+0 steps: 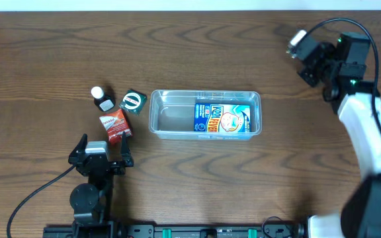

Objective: Pack container
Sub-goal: 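Carry the white box into the container and lower it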

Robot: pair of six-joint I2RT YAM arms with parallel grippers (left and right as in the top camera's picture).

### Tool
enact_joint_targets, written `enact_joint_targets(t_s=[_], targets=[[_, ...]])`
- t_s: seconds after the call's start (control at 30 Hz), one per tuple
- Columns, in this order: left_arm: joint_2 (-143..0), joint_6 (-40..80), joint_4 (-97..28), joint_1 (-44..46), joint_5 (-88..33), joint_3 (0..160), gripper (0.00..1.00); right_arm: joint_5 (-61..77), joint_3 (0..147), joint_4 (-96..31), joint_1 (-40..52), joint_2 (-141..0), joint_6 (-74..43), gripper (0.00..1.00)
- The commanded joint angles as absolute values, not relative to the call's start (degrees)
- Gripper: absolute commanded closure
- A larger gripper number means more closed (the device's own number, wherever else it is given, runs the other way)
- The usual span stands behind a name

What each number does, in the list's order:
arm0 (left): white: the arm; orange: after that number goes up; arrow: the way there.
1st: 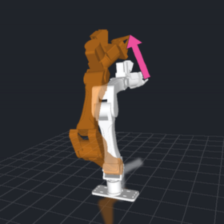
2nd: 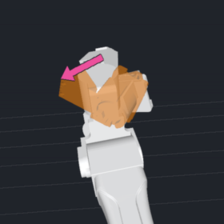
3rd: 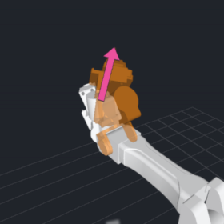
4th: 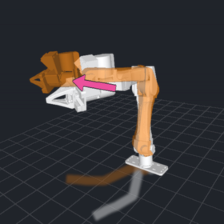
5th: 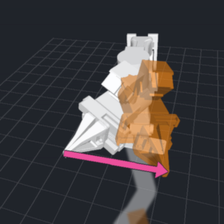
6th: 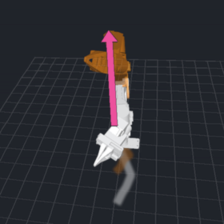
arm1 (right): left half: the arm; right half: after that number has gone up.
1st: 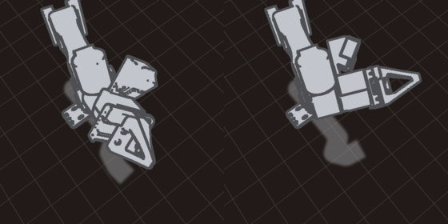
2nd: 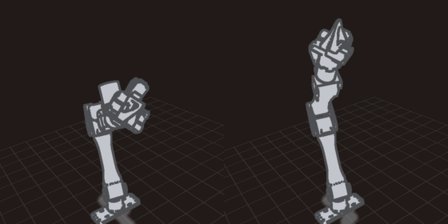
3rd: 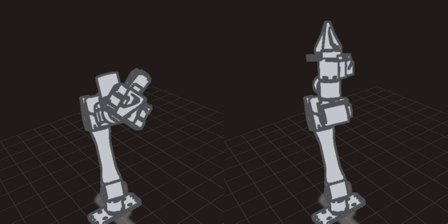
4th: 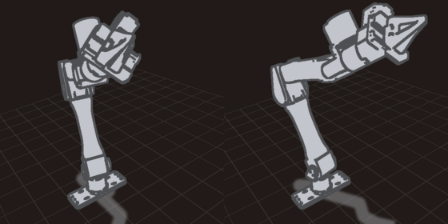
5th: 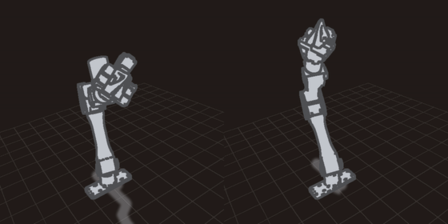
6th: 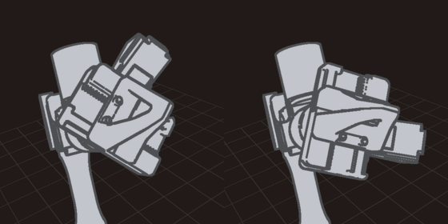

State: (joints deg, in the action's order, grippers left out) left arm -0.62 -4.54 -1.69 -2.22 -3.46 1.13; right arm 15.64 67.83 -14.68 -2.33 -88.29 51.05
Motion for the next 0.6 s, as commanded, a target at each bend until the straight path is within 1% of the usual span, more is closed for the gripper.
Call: enact_joint_targets(t_s=[0.0,0.17,0.27,0.33,0.43,0.57], targets=[[-0.30,-4.69,-3.79,-2.50,-3.84,0.23,0.02,19.92,68.27,-18.00,3.53,-81.23,50.87,0.99],[-0.30,-4.69,-3.79,-2.50,-3.84,0.23,0.02,21.39,68.27,-27.09,12.69,-74.63,51.99,0.99],[-0.30,-4.69,-3.79,-2.50,-3.84,0.23,0.02,21.15,68.25,-33.82,17.74,-74.22,55.24,0.99],[-0.30,-4.69,-3.81,-2.50,-3.84,0.23,0.02,19.84,68.25,-36.16,20.29,-74.70,57.30,0.99],[-0.30,-4.69,-3.79,-2.50,-3.84,0.23,0.02,16.51,68.23,-37.19,23.94,-75.02,57.25,0.99],[-0.30,-4.69,-3.81,-2.50,-3.84,0.23,0.02,16.27,68.23,-37.30,26.83,-75.31,57.28,0.99]])
